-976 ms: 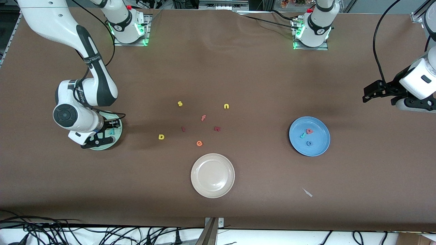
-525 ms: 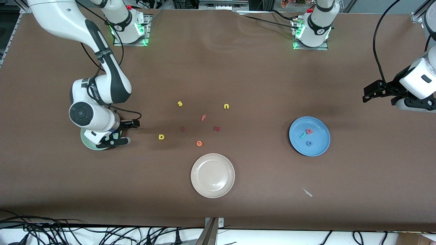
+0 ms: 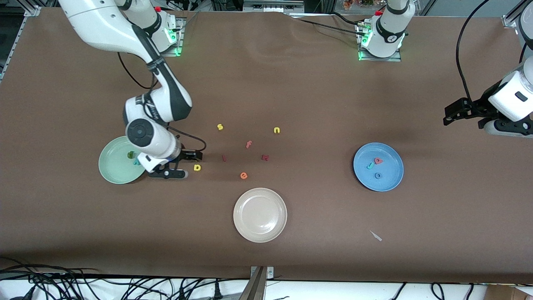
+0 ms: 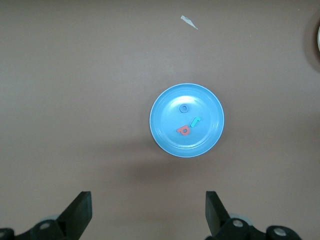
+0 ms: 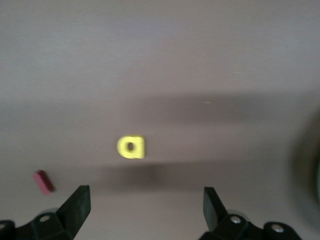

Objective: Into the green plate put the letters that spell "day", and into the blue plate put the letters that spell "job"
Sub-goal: 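Grasp the yellow letter a with the right gripper, then carry the yellow a onto the green plate and open the right gripper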

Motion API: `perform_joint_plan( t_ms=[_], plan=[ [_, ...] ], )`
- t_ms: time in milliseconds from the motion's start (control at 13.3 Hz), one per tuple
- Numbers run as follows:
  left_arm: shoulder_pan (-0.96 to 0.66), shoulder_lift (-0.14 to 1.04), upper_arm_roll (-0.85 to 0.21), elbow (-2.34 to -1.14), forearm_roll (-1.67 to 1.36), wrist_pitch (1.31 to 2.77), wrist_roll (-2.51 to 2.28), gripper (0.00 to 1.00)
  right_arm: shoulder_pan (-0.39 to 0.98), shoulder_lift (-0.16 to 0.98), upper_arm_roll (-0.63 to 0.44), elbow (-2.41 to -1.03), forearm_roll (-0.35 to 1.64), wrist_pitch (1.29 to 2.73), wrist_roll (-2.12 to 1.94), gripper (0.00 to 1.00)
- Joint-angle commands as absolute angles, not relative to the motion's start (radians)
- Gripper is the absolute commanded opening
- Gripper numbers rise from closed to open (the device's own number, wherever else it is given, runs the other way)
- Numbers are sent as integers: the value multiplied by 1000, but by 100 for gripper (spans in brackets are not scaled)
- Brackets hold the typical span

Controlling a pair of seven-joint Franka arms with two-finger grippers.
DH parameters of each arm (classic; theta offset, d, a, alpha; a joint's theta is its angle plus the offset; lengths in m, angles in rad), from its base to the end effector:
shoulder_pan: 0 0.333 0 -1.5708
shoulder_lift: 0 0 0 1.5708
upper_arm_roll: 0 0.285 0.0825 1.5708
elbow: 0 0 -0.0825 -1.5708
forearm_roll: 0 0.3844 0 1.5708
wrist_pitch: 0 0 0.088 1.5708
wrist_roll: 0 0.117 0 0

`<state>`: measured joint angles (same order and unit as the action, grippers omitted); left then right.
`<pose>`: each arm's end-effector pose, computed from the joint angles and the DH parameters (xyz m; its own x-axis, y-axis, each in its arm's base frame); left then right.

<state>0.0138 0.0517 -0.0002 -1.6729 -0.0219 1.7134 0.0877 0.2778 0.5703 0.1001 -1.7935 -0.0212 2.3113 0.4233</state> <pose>0.5763 0.0056 0.5180 0.9974 -0.0709 -0.0093 -0.0707 -0.9972 0.0225 0.5903 0.2311 0.1925 0.9971 -0.0445 -0.0611 -0.0456 -0.9988 -0.0153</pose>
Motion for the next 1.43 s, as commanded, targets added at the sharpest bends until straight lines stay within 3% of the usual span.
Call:
perform_joint_plan(
  t_ms=[0, 450, 1201, 1351],
  plan=[
    [15, 66, -3, -1641, -23, 1687, 84, 100, 301, 620, 95, -1763, -15, 2361, 468, 100],
    [15, 67, -2, -1641, -23, 1684, 84, 100, 299, 687, 94, -1744, -25, 2445, 463, 99],
    [15, 67, -2, -1643, -23, 1678, 84, 100, 295, 719, 92, -1711, -46, 2444, 449, 71],
    [17, 69, -2, -1643, -23, 1678, 84, 100, 295, 724, 92, -1707, -48, 2444, 451, 61]
  ],
)
